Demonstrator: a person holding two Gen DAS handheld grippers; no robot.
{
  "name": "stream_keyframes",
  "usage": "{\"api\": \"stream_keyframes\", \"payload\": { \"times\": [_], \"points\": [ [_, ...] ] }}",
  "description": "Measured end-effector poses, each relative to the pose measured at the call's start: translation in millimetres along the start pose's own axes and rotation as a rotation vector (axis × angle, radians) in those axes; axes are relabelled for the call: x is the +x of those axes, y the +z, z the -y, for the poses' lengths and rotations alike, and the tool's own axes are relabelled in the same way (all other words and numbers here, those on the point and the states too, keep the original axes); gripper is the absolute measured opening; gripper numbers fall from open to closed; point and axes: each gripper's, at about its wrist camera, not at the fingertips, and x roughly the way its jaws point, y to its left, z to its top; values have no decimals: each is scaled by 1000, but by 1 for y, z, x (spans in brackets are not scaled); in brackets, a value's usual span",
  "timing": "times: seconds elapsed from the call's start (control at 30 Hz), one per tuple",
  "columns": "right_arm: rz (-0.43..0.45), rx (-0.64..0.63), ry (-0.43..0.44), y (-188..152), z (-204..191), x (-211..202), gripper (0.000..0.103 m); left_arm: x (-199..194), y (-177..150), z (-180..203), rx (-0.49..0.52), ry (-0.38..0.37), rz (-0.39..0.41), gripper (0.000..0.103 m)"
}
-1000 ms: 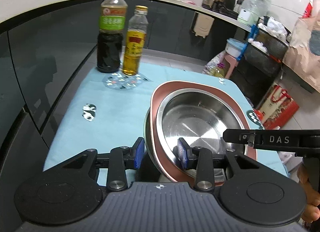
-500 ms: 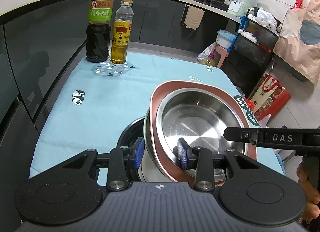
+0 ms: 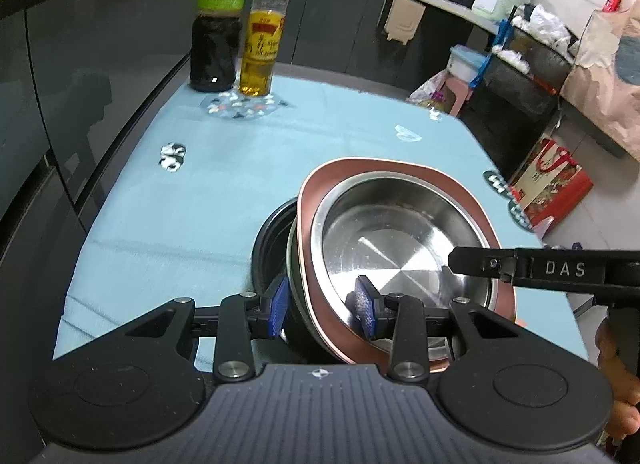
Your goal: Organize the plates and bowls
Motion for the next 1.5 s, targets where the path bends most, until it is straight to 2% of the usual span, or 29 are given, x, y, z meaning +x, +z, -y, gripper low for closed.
{"api": "stream_keyframes", "payload": {
  "times": [0.1, 0.23, 0.43, 0.57, 0.63, 0.7, 0.77, 1.0, 1.5],
  "points": [
    [-23, 1, -6, 1, 1, 12, 21, 10, -2, -3, 3, 14, -40, 34],
    [-44, 2, -17, -2, 3, 22, 21, 11, -2, -8, -2, -4, -30, 34],
    [-34, -4, -22, -3, 3, 21, 22, 7, -1, -7, 5, -17, -23, 34],
    [6, -10, -25, -2, 3, 15, 22, 5, 0, -11, -9, -18, -14, 34],
    [19, -9, -23, -1, 4, 11, 26, 2, 0, -14, -19, -16, -6, 34],
    [25, 2, -13, -1, 8, 9, 34, 0, 0, -17, -35, -19, 6, 35],
    [24, 19, -3, -1, 11, 8, 37, -2, 2, -20, -50, -22, 16, 36],
    [-9, 65, 18, 0, 18, 16, 37, 2, 2, -27, -78, -26, 6, 39],
    [9, 104, 44, 1, 31, 11, 37, 0, 5, -32, -98, -28, 18, 40]
  ]
}}
